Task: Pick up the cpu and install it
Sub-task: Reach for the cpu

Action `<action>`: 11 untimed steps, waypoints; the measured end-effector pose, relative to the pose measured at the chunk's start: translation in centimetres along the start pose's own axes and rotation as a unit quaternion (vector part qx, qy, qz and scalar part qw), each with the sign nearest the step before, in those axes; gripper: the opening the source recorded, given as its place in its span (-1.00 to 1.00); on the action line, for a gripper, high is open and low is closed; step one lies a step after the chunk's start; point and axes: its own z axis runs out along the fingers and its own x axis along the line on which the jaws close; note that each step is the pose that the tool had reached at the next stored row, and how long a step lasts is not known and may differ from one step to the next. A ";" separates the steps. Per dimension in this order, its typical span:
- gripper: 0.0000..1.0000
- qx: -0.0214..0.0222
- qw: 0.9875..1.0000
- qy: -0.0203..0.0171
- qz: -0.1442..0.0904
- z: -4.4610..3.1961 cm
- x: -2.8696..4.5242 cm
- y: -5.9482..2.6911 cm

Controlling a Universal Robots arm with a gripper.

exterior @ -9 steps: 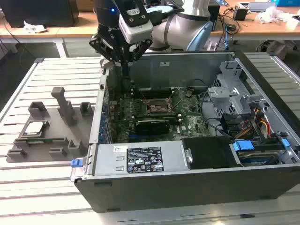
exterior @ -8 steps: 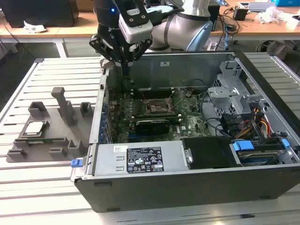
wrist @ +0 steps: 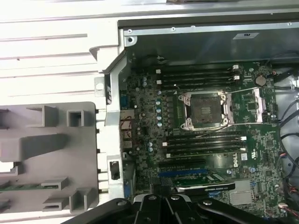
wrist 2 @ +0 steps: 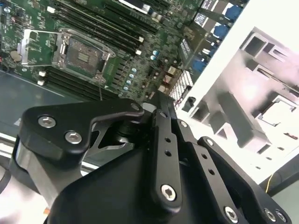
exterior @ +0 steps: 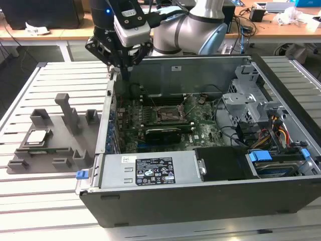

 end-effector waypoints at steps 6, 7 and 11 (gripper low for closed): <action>-0.79 0.000 1.000 0.000 0.000 -0.12 3.53 -0.25; -0.79 0.000 1.000 0.000 0.000 -0.14 4.13 -0.29; -0.79 0.000 1.000 0.000 0.000 -0.19 5.79 -0.39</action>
